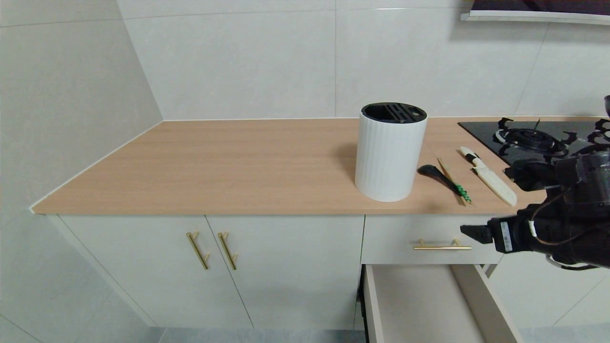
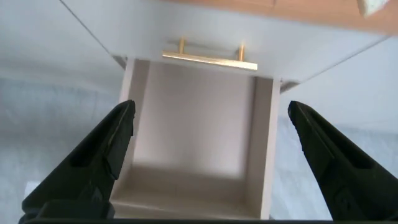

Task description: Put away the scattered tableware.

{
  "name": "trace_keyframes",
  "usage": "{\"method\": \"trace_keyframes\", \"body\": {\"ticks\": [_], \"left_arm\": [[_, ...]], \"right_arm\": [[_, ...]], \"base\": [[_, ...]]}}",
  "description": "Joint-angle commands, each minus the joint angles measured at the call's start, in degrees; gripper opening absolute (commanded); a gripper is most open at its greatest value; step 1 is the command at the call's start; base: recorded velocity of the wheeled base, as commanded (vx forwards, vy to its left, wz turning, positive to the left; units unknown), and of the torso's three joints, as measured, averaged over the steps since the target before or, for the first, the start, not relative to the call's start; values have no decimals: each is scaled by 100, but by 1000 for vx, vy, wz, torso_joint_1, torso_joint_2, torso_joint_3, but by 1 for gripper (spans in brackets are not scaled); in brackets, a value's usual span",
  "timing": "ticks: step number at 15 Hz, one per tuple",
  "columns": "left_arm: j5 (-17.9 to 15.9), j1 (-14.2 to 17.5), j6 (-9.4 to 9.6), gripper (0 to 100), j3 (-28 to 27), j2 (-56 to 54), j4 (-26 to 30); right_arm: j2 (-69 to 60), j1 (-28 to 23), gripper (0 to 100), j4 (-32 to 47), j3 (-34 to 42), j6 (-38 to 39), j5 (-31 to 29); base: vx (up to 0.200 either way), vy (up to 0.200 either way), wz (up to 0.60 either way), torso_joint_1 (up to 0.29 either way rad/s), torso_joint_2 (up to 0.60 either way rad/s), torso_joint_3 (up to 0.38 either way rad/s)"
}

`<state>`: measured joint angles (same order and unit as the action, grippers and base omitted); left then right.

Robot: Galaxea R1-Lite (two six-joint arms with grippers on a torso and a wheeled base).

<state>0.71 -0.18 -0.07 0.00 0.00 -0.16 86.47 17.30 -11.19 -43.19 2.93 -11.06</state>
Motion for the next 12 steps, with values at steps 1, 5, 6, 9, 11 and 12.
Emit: {"method": "trace_keyframes", "body": {"ticks": [1, 5, 6, 9, 11, 12], "left_arm": [[0, 1, -1, 100, 0, 0, -2], [0, 1, -1, 100, 0, 9, -2], [0, 1, -1, 100, 0, 9, -2], [0, 1, -1, 100, 0, 9, -2], [0, 1, -1, 100, 0, 9, -2], [0, 1, -1, 100, 0, 0, -2]], "right_arm": [[441, -7, 100, -331, -313, -38, 33], [1135, -104, 100, -384, -1288, 129, -107], [1206, -130, 100, -393, -1332, 235, -169], [1496, -499, 100, -419, -1534, 314, -213], [1733, -578, 100, -472, -1587, 323, -230], [1847, -587, 100, -586, -1587, 323, -230]], "base": [[0, 0, 0, 0, 0, 0], [0, 0, 0, 0, 0, 0], [0, 0, 0, 0, 0, 0], [0, 0, 0, 0, 0, 0], [0, 0, 0, 0, 0, 0], [0, 0, 0, 0, 0, 0]]}}
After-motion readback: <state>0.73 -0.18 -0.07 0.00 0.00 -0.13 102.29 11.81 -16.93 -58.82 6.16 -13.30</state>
